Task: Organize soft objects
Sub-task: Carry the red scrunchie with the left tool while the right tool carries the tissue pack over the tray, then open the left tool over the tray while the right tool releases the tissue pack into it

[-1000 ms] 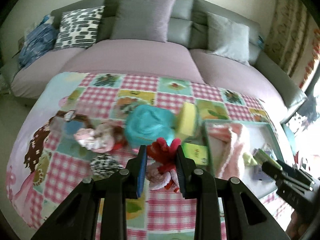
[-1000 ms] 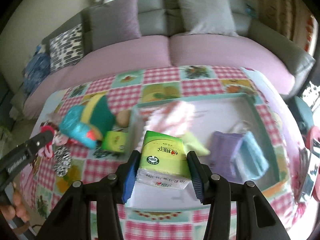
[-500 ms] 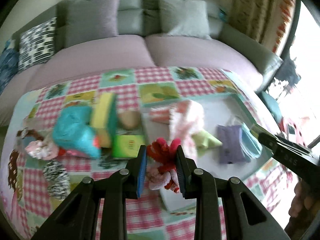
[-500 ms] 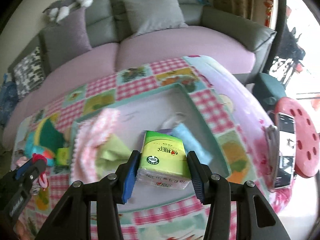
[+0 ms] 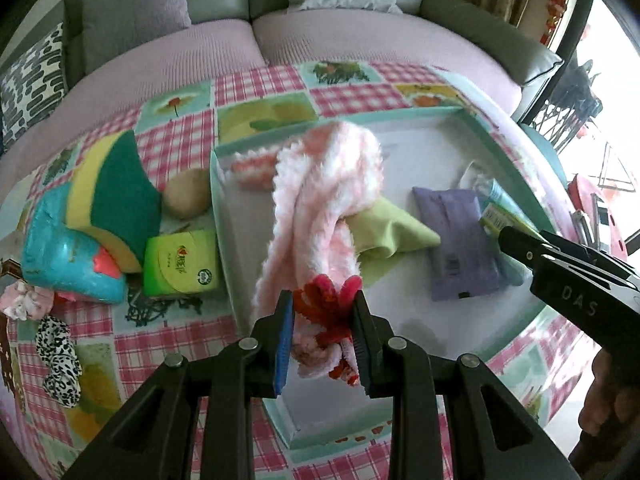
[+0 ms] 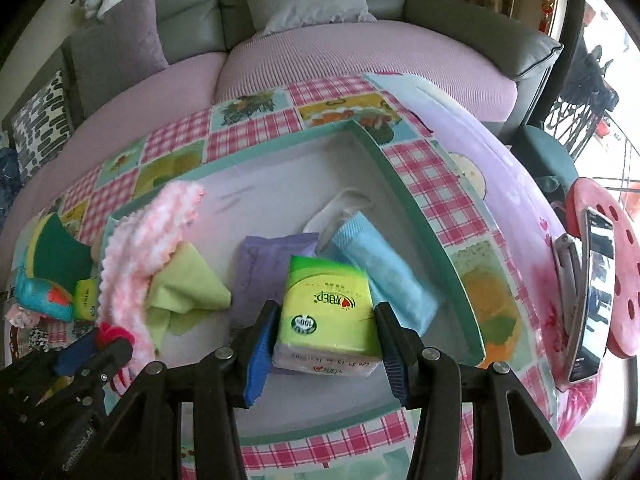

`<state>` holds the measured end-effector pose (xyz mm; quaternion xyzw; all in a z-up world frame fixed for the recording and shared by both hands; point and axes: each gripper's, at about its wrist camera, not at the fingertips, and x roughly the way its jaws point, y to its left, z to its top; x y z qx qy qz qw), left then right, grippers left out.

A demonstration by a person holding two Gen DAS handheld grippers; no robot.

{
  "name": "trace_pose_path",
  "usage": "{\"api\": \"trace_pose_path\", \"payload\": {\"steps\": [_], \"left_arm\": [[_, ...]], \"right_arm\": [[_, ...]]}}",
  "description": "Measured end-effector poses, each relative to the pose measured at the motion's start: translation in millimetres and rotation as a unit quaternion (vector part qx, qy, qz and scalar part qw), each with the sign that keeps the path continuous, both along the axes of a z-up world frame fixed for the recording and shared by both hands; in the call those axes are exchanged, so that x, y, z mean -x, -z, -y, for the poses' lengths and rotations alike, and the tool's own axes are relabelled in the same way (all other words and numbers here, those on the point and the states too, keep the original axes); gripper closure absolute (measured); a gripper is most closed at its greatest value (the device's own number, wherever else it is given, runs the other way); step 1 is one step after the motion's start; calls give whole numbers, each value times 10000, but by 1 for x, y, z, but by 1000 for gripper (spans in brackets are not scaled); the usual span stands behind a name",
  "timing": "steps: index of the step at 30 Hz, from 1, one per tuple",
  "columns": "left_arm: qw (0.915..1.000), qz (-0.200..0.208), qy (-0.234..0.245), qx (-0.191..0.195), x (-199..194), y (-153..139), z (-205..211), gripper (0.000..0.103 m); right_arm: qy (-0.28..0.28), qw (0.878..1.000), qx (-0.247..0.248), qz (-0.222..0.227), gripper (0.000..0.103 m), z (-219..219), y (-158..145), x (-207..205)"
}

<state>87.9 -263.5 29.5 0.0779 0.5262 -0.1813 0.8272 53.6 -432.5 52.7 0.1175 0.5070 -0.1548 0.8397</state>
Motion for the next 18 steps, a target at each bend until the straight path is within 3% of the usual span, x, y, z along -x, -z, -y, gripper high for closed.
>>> {"api": "trace_pose_path", "payload": {"steps": [12,15,16,18], "left_arm": [[9997,-197,-107,-52,-8,11,1,73],[9997,-200,-168,-11,-9,6,-2,59],[9997,-186,-178,1,-7,4,-3,48],[9998,-100,-197,14,-5,-4,-5,43]], "right_arm": [[25,9997,118,-191,52,-2,6,-1],[30,9998,154,-108,51,-3,-2,2],[32,9998,169,-85,47,-4,-5,3],[19,9998,190,-43,33,-5,-12,6]]}}
